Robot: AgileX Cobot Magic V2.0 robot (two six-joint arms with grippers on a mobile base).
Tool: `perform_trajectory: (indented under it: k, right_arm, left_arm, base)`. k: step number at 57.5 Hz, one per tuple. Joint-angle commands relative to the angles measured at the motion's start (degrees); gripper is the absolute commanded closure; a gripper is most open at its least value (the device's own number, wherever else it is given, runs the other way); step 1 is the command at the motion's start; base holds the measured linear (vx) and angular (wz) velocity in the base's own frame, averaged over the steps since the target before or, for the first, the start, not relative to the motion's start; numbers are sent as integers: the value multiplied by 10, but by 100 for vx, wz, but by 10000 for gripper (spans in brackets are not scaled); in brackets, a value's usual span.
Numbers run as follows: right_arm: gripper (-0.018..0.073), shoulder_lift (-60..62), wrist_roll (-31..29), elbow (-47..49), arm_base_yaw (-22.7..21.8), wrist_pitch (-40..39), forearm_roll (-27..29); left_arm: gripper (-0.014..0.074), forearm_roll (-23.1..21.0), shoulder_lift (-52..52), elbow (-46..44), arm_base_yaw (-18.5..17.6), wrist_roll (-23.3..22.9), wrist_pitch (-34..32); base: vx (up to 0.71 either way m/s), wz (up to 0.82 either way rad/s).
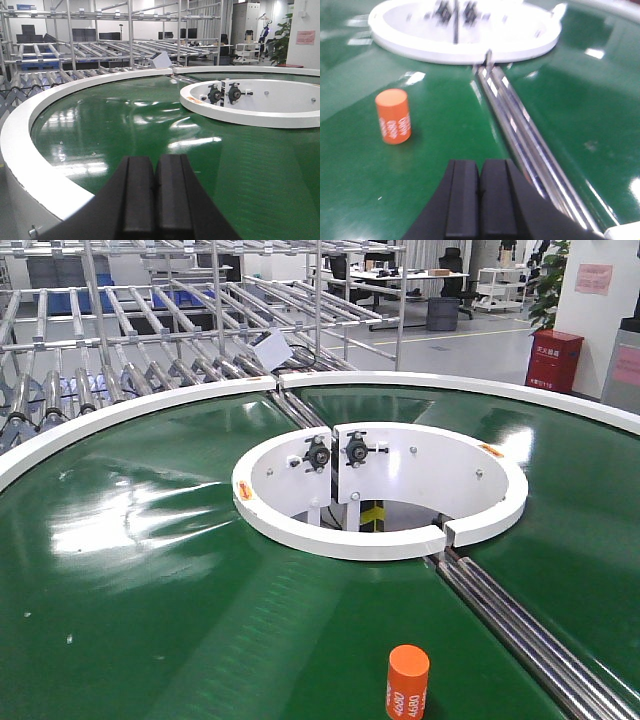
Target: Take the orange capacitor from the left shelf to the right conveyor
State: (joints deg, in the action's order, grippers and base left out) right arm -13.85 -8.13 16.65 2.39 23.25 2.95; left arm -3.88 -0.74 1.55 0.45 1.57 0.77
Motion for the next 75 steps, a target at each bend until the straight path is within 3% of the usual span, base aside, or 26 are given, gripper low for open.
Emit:
perform_trajectory:
  k: [1, 20, 45, 57, 75]
  right_arm:
    - [570, 48, -4, -37, -8, -103, -4]
    - [570, 149, -2, -189, -8, -246, 0]
    - [570, 150, -3, -188, -7, -246, -1]
    - [570, 151, 81, -188, -7, -283, -45]
    - [570, 151, 86, -188, 15, -282, -69]
  left_arm:
    - [603, -3, -7, 19, -6, -1, -47]
    - [603, -3, -7, 19, -6, -1, -47]
    - [603, -3, -7, 19, -6, -1, -47]
    - [603, -3, -7, 19, -6, -1, -47]
    - [603, -3, -7, 19, -6, -1, -47]
  base:
    - [0, 0]
    - [0, 0]
    - [0, 0]
    - [0, 0]
    - [0, 0]
